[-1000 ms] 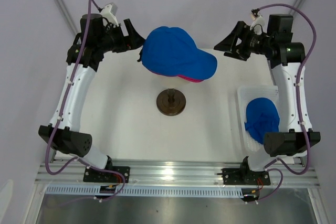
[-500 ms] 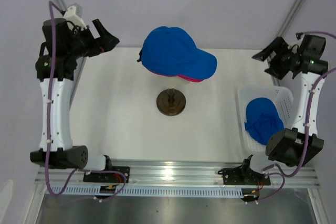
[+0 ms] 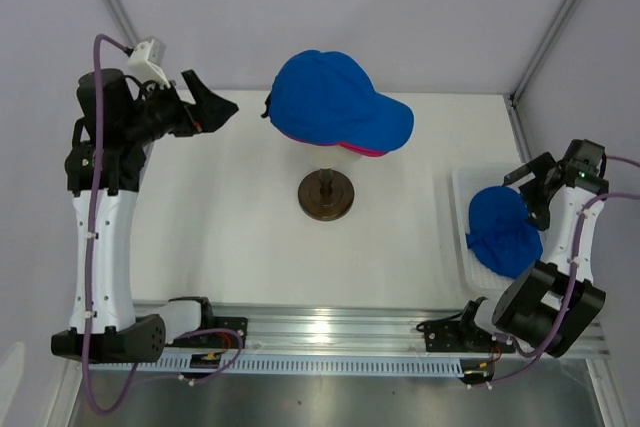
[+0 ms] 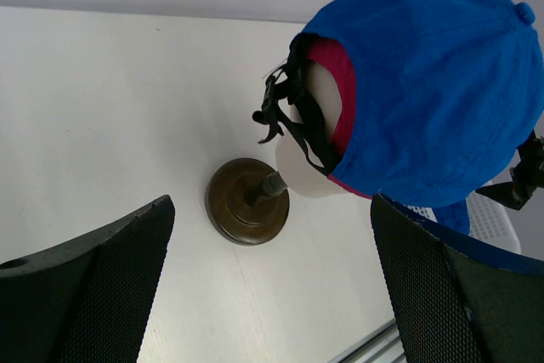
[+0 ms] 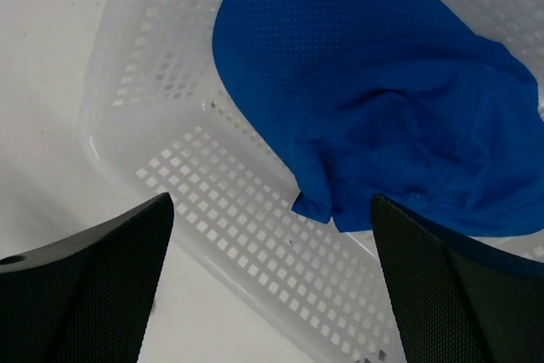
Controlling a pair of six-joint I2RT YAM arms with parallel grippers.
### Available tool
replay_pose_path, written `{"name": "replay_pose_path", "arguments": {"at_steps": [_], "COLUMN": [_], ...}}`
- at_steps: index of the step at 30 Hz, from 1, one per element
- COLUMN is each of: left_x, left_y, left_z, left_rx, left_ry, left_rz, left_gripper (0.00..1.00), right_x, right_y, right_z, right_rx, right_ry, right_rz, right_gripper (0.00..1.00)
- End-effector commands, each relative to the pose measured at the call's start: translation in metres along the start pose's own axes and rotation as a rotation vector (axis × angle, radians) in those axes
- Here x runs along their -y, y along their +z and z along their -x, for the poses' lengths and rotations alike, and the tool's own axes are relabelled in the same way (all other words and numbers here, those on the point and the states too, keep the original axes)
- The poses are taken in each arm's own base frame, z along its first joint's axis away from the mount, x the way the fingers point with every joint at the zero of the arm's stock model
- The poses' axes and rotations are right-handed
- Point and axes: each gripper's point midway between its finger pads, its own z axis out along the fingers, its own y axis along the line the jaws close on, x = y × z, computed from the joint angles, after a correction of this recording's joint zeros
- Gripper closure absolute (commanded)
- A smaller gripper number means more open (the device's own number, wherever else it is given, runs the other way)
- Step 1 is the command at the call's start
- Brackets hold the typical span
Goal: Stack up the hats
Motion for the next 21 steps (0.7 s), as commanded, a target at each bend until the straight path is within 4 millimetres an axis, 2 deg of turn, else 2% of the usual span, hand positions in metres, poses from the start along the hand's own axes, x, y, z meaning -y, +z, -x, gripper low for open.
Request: {"name": "replay_pose_path", "arguments": {"at_steps": [1,3,5,8,9,12,13,15,16,17,21], "left_x": [0.011,0.008,0.005,0.004,0.002,-0.005,-0.007,-0.014,-0.016,-0.015,-0.014], "left_y": [-0.001,0.001,0.005,0.009,0.011,0.016,0.018,0.022,0.023,0.022,0.018], "left_z": [-0.006,-0.012,-0.019,-0.031,-0.036,-0.047,-0.050,-0.052,-0.055,-0.049,-0.051], "left_rx": [-0.014,-0.036,-0.057,-0.089,-0.095,-0.115,-0.120,-0.131,-0.146,-0.137,-0.146], "left_ry": [0.031,0.018,0.005,-0.019,-0.025,-0.037,-0.037,-0.033,-0.041,-0.030,-0.023], "left_rz": [-0.082,-0.081,-0.081,-0.103,-0.109,-0.103,-0.098,-0.079,-0.073,-0.068,-0.058], "left_gripper": [0.01,0.01,0.00,0.00,0.00,0.00,0.00,0.00,0.00,0.01,0.01], "right_x": [0.002,0.029,0.056,0.077,0.085,0.100,0.104,0.103,0.105,0.106,0.115], "right_y": [-0.002,0.008,0.005,0.001,0.001,0.001,0.008,0.015,0.022,0.027,0.046], "right_z": [0.011,0.007,0.013,0.009,-0.001,-0.011,-0.021,-0.016,-0.025,-0.028,-0.037], "right_rx": [0.117,0.175,0.251,0.242,0.209,0.200,0.180,0.213,0.188,0.174,0.129], "right_ry": [0.191,0.237,0.244,0.198,0.188,0.200,0.210,0.217,0.224,0.232,0.228], "right_rz": [-0.017,-0.140,-0.263,-0.363,-0.398,-0.434,-0.423,-0.372,-0.368,-0.369,-0.403], "right_gripper": [0.01,0.00,0.01,0.00,0.01,0.02,0.03,0.09,0.09,0.10,0.14]}}
